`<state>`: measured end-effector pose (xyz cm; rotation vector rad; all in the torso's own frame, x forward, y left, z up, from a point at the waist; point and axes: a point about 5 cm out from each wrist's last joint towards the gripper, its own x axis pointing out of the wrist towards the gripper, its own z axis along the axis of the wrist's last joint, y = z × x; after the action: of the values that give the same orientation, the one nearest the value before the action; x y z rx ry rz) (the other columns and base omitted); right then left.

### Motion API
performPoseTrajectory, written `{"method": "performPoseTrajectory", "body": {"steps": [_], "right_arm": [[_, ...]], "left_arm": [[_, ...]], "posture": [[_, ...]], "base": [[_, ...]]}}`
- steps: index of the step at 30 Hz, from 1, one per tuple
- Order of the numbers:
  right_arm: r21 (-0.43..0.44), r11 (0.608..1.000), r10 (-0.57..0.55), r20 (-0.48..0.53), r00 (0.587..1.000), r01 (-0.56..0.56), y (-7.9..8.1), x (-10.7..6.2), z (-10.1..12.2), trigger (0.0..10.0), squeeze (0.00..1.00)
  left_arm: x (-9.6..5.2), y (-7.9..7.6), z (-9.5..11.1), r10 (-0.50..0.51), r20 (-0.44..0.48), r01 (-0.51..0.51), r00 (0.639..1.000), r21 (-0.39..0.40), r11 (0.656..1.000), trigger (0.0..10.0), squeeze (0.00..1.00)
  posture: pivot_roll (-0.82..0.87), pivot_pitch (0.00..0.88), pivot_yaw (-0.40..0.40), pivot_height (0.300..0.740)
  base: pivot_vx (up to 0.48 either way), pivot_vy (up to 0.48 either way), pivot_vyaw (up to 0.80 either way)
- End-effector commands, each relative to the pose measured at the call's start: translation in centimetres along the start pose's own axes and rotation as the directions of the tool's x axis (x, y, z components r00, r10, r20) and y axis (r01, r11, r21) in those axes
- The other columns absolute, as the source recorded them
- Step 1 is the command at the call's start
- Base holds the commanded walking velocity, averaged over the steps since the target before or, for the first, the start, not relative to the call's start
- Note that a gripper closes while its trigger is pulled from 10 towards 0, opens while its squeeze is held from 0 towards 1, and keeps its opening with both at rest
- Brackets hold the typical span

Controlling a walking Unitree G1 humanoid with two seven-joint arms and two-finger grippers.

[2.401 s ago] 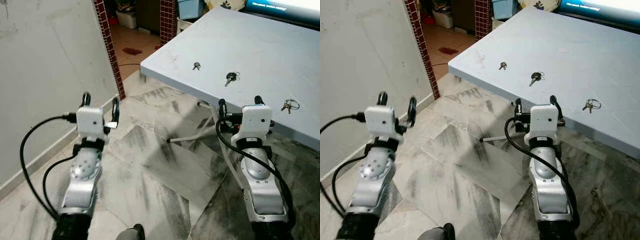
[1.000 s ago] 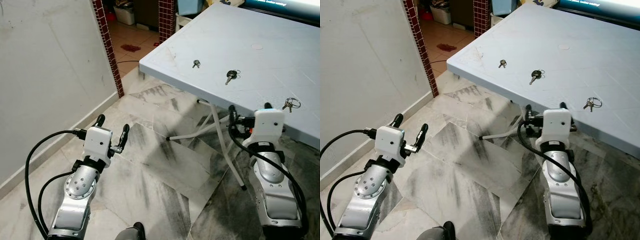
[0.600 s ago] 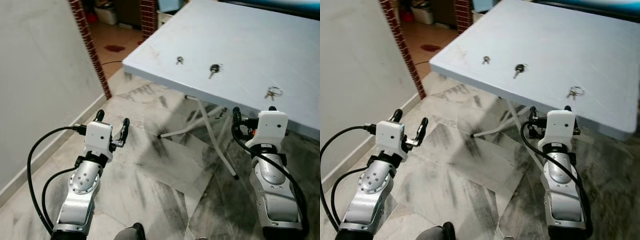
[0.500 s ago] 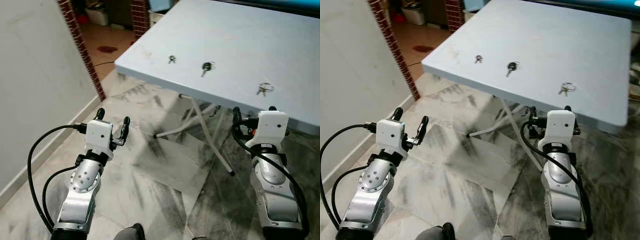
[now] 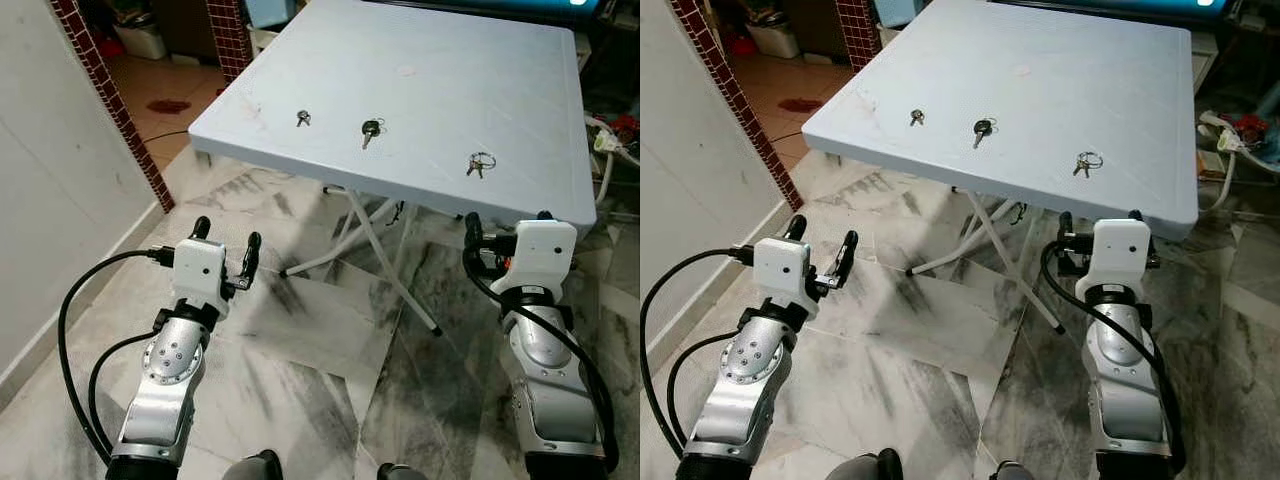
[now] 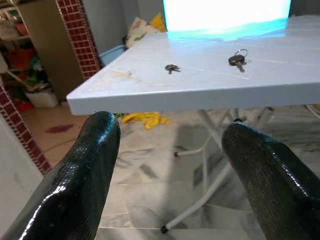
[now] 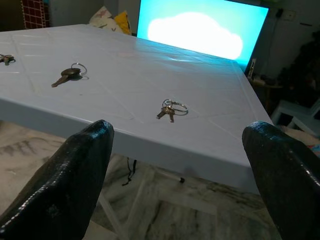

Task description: Hang keys on a hook

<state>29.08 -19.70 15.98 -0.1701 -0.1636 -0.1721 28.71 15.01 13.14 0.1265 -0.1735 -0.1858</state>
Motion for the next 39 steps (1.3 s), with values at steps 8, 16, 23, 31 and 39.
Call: {"method": "performPoseTrajectory", "body": {"steps": [8, 16, 23, 31, 39], "right_arm": [[-0.004, 1.000, -0.020, 0.009, 1.000, 0.020, -0.3, -0.2, 0.3, 10.0, 0.00], [-0.004, 1.000, -0.020, 0.010, 1.000, 0.020, -0.1, -0.3, 0.3, 10.0, 0.00], [-0.006, 1.000, -0.018, 0.012, 1.000, 0.018, -0.1, -0.4, 0.4, 10.0, 0.00], [0.007, 0.999, 0.039, 0.010, 0.999, -0.039, 0.6, -0.4, 0.4, 10.0, 0.00], [0.042, 0.995, 0.089, -0.007, 0.996, -0.089, 1.6, -0.7, 0.2, 10.0, 0.00]], "left_arm": [[0.1, 0.2, -0.1, -0.012, -0.014, 0.012, 1.000, -0.021, 1.000, 10.0, 0.00], [0.1, 0.3, -0.1, -0.018, -0.016, 0.018, 1.000, -0.019, 1.000, 10.0, 0.00], [0.0, 0.1, 0.0, -0.025, -0.016, 0.025, 1.000, -0.023, 0.999, 10.0, 0.00], [0.1, 0.1, -0.1, -0.026, -0.021, 0.026, 0.999, -0.020, 0.999, 10.0, 0.00], [0.1, 0.0, -0.2, -0.030, -0.026, 0.029, 0.999, -0.019, 0.999, 10.0, 0.00]], "posture": [[-0.06, 0.164, 0.068, 0.740], [-0.06, 0.168, 0.072, 0.740], [-0.07, 0.171, 0.073, 0.740], [-0.07, 0.170, 0.074, 0.740], [-0.07, 0.168, 0.073, 0.740]], "base": [[0.097, 0.000, 0.00], [0.302, 0.000, 0.00], [0.404, 0.000, 0.00], [0.408, 0.000, 0.00], [0.410, 0.000, 0.00]]}}
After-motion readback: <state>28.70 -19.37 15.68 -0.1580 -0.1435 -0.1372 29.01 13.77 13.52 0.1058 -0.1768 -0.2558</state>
